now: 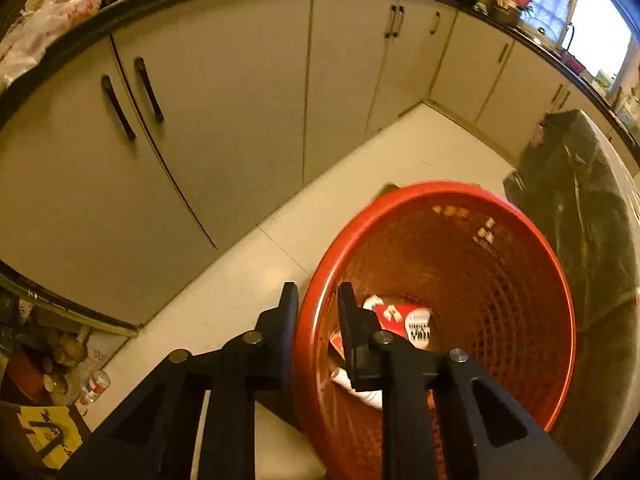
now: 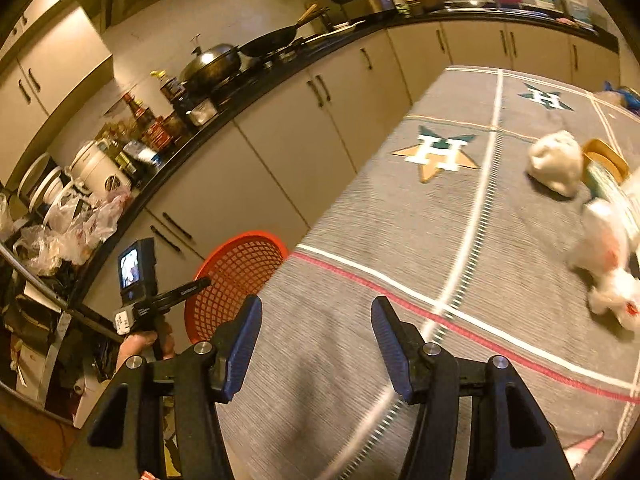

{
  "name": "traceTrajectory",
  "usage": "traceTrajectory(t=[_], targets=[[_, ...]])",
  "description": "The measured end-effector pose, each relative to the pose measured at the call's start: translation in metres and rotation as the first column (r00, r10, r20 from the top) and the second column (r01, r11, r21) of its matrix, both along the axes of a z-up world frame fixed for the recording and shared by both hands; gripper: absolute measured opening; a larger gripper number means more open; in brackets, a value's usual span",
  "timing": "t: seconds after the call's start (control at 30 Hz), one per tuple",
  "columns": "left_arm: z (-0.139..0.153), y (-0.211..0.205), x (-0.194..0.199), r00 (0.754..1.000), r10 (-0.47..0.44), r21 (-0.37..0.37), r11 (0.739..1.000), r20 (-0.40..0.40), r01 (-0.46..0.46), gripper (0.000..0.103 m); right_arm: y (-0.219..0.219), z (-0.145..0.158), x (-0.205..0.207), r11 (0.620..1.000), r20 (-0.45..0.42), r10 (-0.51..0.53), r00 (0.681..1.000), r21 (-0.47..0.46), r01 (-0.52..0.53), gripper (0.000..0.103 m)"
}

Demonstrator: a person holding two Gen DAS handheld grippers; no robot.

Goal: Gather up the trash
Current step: 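Carry bottle and packet to the red basket and release both, then grasp clear plastic bag with left tool while right tool grasps white paper bag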

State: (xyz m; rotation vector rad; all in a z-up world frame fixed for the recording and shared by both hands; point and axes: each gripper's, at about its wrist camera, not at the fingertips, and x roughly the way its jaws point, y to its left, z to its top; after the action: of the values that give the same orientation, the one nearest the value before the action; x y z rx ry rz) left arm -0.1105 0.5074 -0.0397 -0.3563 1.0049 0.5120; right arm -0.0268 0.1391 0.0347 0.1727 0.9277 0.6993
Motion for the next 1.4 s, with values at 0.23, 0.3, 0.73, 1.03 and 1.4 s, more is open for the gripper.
traceTrajectory(t=[0.23, 0.3, 0.73, 1.03, 1.4], targets=[[0.021, -0.009, -0.022, 0.999, 0.044, 0.048, 0.998, 0.005, -0.044, 0.043, -0.03, -0.005, -0.008, 1.0, -0.024, -0.015, 1.0, 0.022, 0.016, 0.061], [0.038, -0.011, -0.029, 0.996, 0.073, 0.08, 0.994, 0.042, -0.077, 0.051, -0.047, -0.003, -0.011, 0.999, -0.009, -0.039, 0.999, 0.028, 0.039, 0.065], [0.119, -0.169, -0.007, 0.948, -0.233, 0.094, 0.972, 0.218, 0.217, 0.07, -0.21, -0.008, -0.021, 0.952, -0.008, -0.304, 0.953, 0.025, 0.304, 0.073], [0.117, -0.32, 0.055, 0.826, -0.519, -0.002, 0.847, 0.221, 0.532, 0.071, -0.315, -0.016, -0.025, 0.884, -0.041, -0.465, 0.884, 0.02, 0.466, 0.078], [0.098, -0.419, 0.126, 0.734, -0.657, 0.0, 0.745, 0.173, 0.667, 0.075, -0.377, -0.013, 0.013, 0.82, -0.075, -0.568, 0.82, 0.03, 0.571, 0.08]])
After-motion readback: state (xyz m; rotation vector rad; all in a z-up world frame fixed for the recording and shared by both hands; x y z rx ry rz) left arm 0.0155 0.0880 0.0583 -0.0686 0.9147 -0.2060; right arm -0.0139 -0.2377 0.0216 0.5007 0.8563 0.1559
